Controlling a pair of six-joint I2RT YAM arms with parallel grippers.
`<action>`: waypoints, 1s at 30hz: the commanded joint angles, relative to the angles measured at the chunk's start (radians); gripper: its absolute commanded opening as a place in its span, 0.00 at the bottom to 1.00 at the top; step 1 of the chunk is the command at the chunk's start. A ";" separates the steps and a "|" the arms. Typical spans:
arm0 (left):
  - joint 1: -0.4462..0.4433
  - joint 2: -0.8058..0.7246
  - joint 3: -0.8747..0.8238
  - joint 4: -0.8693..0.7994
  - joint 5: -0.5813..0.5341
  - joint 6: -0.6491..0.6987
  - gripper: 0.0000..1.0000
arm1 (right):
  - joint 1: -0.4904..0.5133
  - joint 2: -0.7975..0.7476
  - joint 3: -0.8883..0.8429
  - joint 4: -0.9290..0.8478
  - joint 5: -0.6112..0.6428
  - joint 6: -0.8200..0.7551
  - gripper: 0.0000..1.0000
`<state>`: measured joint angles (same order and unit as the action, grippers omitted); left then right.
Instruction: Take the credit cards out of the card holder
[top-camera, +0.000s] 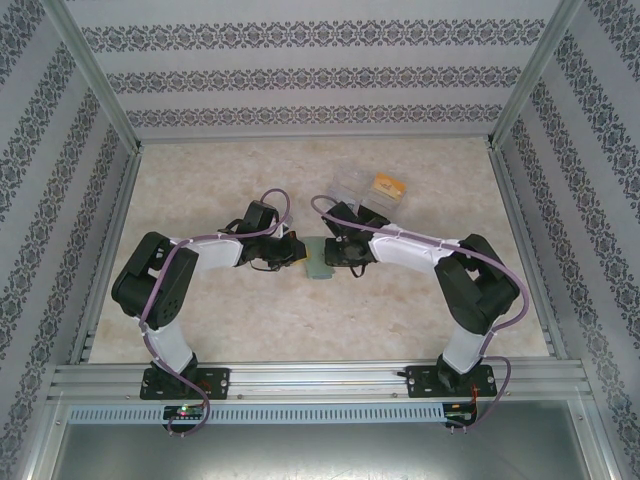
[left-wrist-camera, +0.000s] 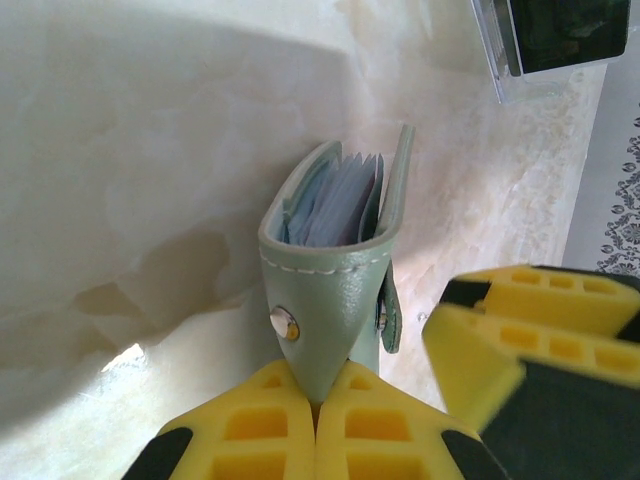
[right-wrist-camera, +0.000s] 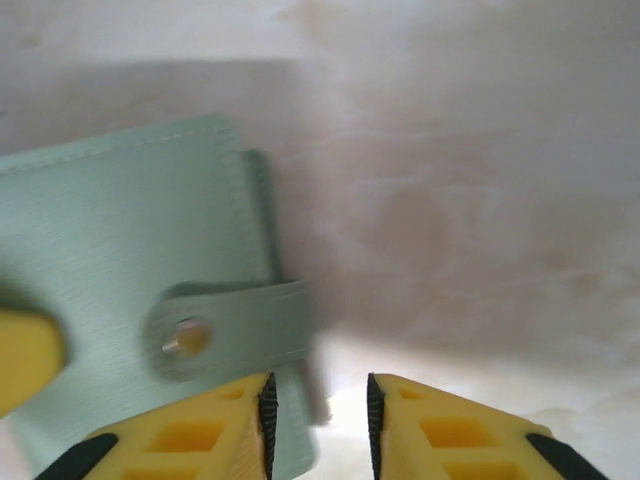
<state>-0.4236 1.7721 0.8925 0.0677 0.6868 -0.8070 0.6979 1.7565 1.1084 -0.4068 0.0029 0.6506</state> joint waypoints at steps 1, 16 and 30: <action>0.004 -0.020 -0.003 -0.006 0.036 0.031 0.00 | 0.029 0.011 0.066 0.015 -0.037 -0.053 0.35; 0.005 0.001 0.004 0.003 0.059 0.023 0.00 | 0.034 0.121 0.158 -0.065 0.013 -0.033 0.33; 0.007 0.011 0.031 -0.081 -0.005 0.040 0.00 | 0.040 0.084 0.103 -0.126 0.161 0.058 0.00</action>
<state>-0.4236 1.7741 0.9028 0.0444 0.7071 -0.7925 0.7444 1.8626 1.2449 -0.4561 0.0719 0.6758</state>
